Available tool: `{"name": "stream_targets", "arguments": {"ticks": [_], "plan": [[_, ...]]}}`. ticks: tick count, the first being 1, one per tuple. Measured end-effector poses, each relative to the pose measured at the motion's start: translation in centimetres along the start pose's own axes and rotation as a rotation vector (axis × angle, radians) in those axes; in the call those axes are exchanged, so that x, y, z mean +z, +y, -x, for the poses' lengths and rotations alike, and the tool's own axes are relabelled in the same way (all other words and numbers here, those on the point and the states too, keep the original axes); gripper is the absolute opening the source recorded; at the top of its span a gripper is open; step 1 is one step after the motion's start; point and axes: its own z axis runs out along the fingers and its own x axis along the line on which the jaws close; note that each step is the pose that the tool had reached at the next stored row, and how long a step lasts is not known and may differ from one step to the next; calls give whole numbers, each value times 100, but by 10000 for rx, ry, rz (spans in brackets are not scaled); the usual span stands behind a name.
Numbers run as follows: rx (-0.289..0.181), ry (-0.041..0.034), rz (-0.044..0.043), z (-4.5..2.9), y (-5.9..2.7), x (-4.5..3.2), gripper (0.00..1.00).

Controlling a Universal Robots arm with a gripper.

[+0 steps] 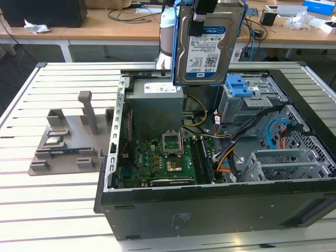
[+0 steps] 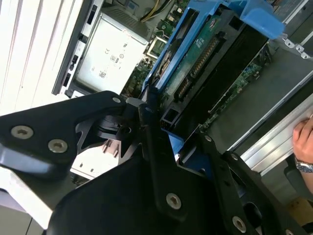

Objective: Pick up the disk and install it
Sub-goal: 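Pick up the disk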

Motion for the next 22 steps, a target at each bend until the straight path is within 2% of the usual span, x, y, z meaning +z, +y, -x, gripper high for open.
{"name": "stream_targets", "arguments": {"ticks": [8, 9, 11, 22], "plan": [[0, 1, 0, -99, -4, 0, 37], [-1, 0, 0, -208, -10, 0, 37], [-1, 0, -1, -507, -25, 0, 37], [0, 0, 0, -632, -32, 0, 37]]}}
